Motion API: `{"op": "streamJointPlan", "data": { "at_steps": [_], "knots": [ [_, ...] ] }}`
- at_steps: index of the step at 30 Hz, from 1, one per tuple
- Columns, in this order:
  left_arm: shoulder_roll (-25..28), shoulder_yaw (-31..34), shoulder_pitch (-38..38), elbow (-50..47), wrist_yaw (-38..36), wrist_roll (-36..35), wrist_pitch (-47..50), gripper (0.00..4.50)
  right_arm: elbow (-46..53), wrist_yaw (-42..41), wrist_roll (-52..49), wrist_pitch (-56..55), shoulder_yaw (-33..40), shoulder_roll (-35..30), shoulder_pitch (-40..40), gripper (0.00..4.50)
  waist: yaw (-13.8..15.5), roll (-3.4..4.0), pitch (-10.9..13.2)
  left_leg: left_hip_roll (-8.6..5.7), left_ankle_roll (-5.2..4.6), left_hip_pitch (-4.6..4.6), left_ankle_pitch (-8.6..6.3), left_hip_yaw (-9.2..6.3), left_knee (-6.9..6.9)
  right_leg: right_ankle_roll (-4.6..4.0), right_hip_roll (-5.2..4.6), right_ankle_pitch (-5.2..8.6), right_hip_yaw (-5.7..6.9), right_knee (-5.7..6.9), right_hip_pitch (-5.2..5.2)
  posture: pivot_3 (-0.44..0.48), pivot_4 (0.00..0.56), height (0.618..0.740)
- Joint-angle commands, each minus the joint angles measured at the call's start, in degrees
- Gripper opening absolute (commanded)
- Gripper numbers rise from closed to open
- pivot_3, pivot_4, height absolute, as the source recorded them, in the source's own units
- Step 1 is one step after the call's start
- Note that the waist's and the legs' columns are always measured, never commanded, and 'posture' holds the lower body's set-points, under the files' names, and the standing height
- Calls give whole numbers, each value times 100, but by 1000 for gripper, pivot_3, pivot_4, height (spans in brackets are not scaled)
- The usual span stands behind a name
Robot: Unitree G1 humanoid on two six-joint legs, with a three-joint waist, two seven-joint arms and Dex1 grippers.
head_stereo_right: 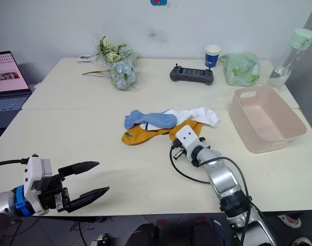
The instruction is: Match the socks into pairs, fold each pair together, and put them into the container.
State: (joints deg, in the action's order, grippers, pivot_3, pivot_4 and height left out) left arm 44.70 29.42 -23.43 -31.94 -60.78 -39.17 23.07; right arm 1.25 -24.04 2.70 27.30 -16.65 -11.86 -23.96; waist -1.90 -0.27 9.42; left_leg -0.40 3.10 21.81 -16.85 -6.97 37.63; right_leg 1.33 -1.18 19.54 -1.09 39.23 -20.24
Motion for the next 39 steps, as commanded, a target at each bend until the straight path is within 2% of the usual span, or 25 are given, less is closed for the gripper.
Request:
{"op": "streamJointPlan", "data": {
  "at_steps": [1,8,12,15,21,25,30,33,39],
  "knots": [
    [-55,13,-7,-13,-18,-6,-135,4500,706,-285,-337,203,342,-131,-172,25,2,0,0,0,0,0,0,0,0,0,0,0,0,0,0,0,150,740],
    [-18,-4,100,25,-1,-34,-56,4500,1596,-1002,-1186,1077,1082,-812,-492,25,3,2,2,1,-5,1,-3,-3,0,0,-1,0,1,-1,1,0,150,740],
    [10,-22,177,36,0,-55,4,4500,1696,-1232,-1768,1592,1594,-1143,-704,25,5,2,1,1,-15,0,-8,-3,0,0,-1,0,2,-3,2,0,150,740],
    [47,-94,338,-27,51,-135,103,4500,1788,-1586,-2355,2010,2256,-1684,-876,25,6,6,5,1,-20,2,-11,-5,-3,0,-1,0,4,-5,3,0,150,740],
    [173,-278,666,18,-26,-199,215,4500,2237,-2032,-3314,2788,3054,-2759,-978,25,20,21,14,-2,-22,7,-12,-1,-3,0,-6,0,4,-13,5,0,150,740],
    [266,-338,732,-1,-130,-268,286,4500,2492,-2032,-3718,3087,3140,-3078,-932,25,-22,22,14,4,-27,3,-15,3,-6,0,-2,0,1,-11,4,0,150,740],
    [340,-306,677,-83,-264,-352,347,4500,2646,-1686,-3908,3211,3243,-3152,-1006,25,-11,22,15,3,-27,4,-15,6,-6,0,-2,0,-2,-10,4,0,150,740],
    [363,-266,592,-100,-350,-382,350,4500,2142,-1630,-3957,3414,3768,-3636,-1173,25,16,31,22,0,-27,8,-14,7,-4,0,-5,0,-2,-13,3,0,150,740],
    [375,-403,759,-111,-397,-362,313,4500,1962,-1991,-4123,3438,3900,-4501,-916,25,37,33,24,-2,-27,11,-15,9,-4,0,-9,0,0,-21,5,0,150,740]
  ]
}}
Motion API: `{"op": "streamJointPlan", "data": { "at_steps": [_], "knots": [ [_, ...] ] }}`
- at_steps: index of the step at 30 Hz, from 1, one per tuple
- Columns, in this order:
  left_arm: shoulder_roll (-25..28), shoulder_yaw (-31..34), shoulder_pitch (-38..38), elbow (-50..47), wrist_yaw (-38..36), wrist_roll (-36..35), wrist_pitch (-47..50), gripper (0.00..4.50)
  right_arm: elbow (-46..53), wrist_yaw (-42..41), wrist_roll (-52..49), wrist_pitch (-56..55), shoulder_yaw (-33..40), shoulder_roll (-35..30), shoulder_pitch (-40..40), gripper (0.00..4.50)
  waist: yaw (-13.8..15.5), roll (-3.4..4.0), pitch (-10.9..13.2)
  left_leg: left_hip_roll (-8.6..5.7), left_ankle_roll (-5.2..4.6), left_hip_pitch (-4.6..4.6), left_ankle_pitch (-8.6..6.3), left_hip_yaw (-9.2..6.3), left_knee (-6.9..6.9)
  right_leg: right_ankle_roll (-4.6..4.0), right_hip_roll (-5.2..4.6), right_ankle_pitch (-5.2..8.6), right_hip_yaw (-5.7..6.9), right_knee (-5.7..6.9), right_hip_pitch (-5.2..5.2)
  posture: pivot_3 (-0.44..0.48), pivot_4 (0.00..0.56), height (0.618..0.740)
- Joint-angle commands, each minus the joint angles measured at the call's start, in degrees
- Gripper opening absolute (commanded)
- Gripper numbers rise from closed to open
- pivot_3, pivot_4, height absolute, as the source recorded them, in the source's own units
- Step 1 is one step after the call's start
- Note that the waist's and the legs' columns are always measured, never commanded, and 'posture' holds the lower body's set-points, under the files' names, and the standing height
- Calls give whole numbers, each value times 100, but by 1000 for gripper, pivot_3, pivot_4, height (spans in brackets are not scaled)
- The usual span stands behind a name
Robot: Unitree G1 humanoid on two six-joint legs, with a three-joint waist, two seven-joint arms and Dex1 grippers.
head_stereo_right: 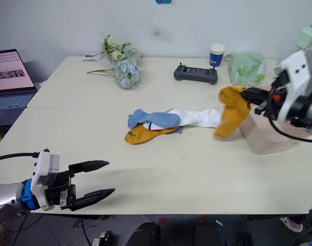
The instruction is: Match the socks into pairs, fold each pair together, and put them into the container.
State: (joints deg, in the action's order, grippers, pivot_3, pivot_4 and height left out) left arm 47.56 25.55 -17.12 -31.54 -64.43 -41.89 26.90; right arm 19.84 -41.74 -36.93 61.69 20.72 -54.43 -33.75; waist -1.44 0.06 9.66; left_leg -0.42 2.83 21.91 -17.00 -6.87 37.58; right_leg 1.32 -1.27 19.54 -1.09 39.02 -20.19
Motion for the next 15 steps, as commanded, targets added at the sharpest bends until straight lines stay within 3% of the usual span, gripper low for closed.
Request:
{"op": "streamJointPlan", "data": {
  "at_steps": [1,6,15],
  "knots": [
    [93,-51,185,-162,-23,-98,-56,4500,130,-269,-210,5,165,-322,92,25,-10,1,0,0,0,-1,0,1,0,0,0,0,-1,2,0,0,150,740],
    [170,-150,345,-285,-5,-165,74,4500,766,197,-203,-25,-481,159,356,25,-75,0,0,8,-1,-8,0,15,0,0,6,0,-11,8,0,0,150,740],
    [338,316,25,-433,93,-246,353,4500,868,1543,251,-119,-2428,2441,586,25,-55,3,3,8,2,-1,1,3,0,0,8,0,-8,8,-8,0,150,740]
  ]
}}
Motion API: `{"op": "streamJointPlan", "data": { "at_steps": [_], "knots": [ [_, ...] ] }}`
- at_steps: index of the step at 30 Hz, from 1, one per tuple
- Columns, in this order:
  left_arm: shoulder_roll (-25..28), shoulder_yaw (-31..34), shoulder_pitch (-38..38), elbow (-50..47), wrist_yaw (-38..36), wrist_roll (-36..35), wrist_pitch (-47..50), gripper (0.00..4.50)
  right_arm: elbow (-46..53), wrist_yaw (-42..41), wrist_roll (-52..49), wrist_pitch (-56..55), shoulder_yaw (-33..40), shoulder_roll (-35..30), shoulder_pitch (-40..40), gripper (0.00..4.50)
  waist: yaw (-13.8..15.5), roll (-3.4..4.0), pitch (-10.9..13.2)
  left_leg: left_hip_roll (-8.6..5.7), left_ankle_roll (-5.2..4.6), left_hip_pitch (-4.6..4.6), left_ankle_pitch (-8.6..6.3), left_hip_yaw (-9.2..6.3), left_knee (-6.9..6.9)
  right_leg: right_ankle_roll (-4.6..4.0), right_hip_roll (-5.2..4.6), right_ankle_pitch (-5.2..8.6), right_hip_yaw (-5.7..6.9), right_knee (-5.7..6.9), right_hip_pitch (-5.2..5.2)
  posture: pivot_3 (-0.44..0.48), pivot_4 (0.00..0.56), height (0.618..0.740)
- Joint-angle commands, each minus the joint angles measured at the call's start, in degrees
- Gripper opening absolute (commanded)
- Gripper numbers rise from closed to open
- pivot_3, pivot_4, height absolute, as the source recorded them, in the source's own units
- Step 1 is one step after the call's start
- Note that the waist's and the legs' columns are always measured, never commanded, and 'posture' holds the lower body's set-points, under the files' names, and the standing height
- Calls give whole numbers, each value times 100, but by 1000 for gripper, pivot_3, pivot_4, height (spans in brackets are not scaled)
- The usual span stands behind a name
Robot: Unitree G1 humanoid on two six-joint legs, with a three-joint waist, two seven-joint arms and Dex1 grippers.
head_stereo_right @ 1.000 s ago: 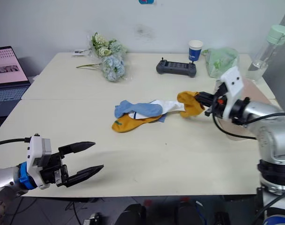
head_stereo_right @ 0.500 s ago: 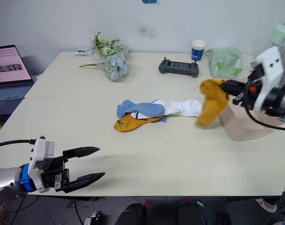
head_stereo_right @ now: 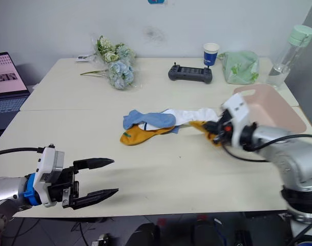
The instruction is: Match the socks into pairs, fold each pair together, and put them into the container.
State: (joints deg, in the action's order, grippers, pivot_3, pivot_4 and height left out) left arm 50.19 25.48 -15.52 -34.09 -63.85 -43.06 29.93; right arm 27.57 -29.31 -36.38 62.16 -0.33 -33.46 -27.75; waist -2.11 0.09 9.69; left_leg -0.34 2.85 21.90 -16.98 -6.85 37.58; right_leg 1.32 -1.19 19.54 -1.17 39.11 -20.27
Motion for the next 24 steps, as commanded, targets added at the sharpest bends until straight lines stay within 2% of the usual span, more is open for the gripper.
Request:
{"op": "streamJointPlan", "data": {
  "at_steps": [1,8,13,17,24],
  "knots": [
    [78,414,-242,-180,13,-111,63,4500,-18,355,338,-284,-615,551,10,25,12,0,0,0,1,1,0,-2,0,0,0,0,0,-2,-2,0,150,740],
    [11,906,-907,-75,-60,107,-33,4500,-784,525,954,-687,-1718,1665,-183,25,12,4,2,-1,21,-2,11,-6,-2,0,0,0,3,-2,-3,0,150,740],
    [-46,932,-909,-10,72,134,-25,4500,-1621,405,1224,-963,-2159,2361,-457,25,3,2,1,-2,21,-6,12,-7,-2,0,0,0,5,0,-2,0,150,740],
    [-35,821,-804,11,194,174,-2,4500,-1686,303,1196,-950,-2013,2575,-517,1031,14,2,1,-2,21,-4,12,-11,-4,0,0,0,8,-1,-4,0,150,740],
    [-130,529,-497,264,454,228,39,4500,-1263,118,1218,-874,-1928,2378,-585,3544,8,3,1,-2,21,-7,11,-15,-5,0,0,0,12,1,-3,0,150,740]
  ]
}}
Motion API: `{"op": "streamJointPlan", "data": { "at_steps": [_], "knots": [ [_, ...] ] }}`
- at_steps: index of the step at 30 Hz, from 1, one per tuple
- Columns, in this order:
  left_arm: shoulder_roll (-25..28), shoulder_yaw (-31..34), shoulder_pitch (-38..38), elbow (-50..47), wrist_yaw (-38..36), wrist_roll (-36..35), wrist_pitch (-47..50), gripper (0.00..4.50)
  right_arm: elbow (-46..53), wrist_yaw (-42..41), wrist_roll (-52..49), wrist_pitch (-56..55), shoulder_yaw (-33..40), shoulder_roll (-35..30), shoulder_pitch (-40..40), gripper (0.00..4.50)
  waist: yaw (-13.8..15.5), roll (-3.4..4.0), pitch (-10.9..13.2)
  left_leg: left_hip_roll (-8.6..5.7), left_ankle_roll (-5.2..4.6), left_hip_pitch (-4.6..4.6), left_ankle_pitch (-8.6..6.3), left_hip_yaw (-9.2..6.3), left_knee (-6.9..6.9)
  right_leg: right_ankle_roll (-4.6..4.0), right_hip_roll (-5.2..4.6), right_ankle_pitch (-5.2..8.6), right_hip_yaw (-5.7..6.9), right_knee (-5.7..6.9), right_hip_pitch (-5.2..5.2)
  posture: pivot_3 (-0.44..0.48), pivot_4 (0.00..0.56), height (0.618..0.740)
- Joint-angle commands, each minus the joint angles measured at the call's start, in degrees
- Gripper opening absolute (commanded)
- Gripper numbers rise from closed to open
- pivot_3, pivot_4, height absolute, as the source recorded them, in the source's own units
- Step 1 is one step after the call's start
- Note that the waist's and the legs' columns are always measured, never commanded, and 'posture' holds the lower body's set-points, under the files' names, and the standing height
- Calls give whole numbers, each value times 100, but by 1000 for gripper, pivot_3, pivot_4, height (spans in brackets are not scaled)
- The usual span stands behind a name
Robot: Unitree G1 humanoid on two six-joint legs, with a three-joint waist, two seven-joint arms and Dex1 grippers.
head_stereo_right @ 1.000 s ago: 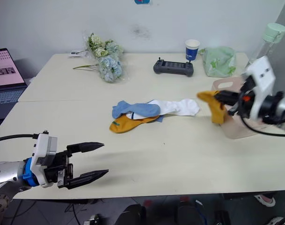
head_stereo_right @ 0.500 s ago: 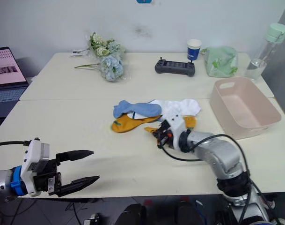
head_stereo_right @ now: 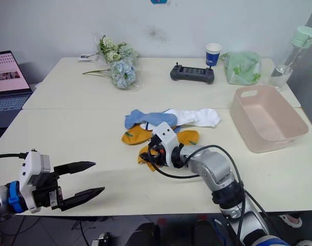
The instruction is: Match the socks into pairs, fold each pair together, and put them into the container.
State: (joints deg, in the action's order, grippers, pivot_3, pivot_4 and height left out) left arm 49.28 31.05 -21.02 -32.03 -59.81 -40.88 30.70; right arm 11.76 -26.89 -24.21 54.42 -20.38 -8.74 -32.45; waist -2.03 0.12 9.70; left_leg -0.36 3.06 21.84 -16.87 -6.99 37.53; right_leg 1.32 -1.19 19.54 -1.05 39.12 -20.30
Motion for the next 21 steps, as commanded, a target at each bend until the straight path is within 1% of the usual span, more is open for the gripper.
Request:
{"op": "streamJointPlan", "data": {
  "at_steps": [1,3,7,9,11,13,16,19,21],
  "knots": [
    [-48,-75,64,83,51,52,-70,4500,402,-219,93,-247,42,-244,-118,3857,-2,-1,0,0,0,0,0,0,0,0,0,0,0,0,-1,0,150,740],
    [-87,-160,120,136,97,102,-105,4500,621,-512,268,-591,-60,-652,-97,4456,-2,1,1,-1,0,1,0,0,-1,0,0,0,0,-1,-2,0,150,740],
    [-299,-367,410,183,446,36,19,4500,928,-1132,625,-1282,-288,-1530,42,4456,18,-3,-1,-4,-2,2,-1,1,0,0,-4,0,1,-5,2,0,150,740],
    [-511,-527,636,170,930,-162,395,4500,1071,-1446,811,-1684,-285,-2016,208,4456,22,-3,-1,-3,-7,1,-4,-1,0,0,-3,0,3,-4,4,0,150,740],
    [-736,-829,838,98,1428,-157,723,4500,1248,-1695,805,-1884,-97,-2399,408,4456,22,-6,-3,-2,-9,2,-5,-2,0,1,-3,0,4,-5,5,0,150,740],
    [-948,-1022,976,23,1782,-213,944,4500,1378,-1810,741,-1927,91,-2631,518,4456,21,-9,-1,-3,-14,4,-8,-1,3,1,-5,0,3,-5,7,0,150,740],
    [-1406,-1324,1170,-103,2416,-475,1393,4500,1615,-1972,580,-1839,545,-3046,695,4456,13,-9,-1,-3,-16,5,-9,-2,11,0,-4,0,3,0,10,0,150,740],
    [-1708,-1480,1334,-116,2850,-671,1708,4500,1723,-2073,490,-1755,799,-3259,787,4456,19,-10,-1,-3,-20,4,-11,-3,18,1,-4,0,3,2,13,0,150,740],
    [-1998,-1658,1550,-60,3272,-785,1966,4500,1815,-2209,345,-1660,1073,-3468,835,4456,35,-9,-1,-2,-20,5,-11,-6,20,1,-2,0,6,2,15,0,150,740]
  ]
}}
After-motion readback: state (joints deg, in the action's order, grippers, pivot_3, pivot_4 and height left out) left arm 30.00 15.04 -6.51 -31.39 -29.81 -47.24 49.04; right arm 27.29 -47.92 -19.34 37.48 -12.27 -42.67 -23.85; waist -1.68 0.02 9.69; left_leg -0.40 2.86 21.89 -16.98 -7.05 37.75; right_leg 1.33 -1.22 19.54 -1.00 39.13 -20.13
